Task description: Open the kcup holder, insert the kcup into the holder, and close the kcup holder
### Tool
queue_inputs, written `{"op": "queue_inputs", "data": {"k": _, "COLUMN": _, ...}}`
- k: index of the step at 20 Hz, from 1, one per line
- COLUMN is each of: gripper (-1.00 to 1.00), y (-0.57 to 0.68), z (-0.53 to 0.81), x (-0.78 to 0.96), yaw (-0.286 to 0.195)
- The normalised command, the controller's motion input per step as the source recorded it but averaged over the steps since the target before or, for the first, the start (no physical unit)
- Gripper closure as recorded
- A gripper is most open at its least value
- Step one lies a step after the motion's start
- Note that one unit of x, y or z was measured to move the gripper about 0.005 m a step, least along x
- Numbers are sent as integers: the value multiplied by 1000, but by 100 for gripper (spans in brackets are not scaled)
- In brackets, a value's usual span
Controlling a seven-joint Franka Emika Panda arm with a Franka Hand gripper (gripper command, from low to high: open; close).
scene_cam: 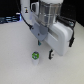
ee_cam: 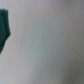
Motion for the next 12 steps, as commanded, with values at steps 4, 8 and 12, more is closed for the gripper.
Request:
{"op": "queue_inputs", "data": {"k": 4, "gripper": -100, "y": -453, "z": -11, "x": 269, "yaw": -224}}
{"op": "queue_inputs", "data": {"k": 8, "gripper": -100, "y": -202, "z": -152, "x": 230, "yaw": -169}}
{"op": "queue_inputs", "data": {"k": 12, "gripper": -100, "y": -25, "z": -149, "x": 88, "yaw": -116}}
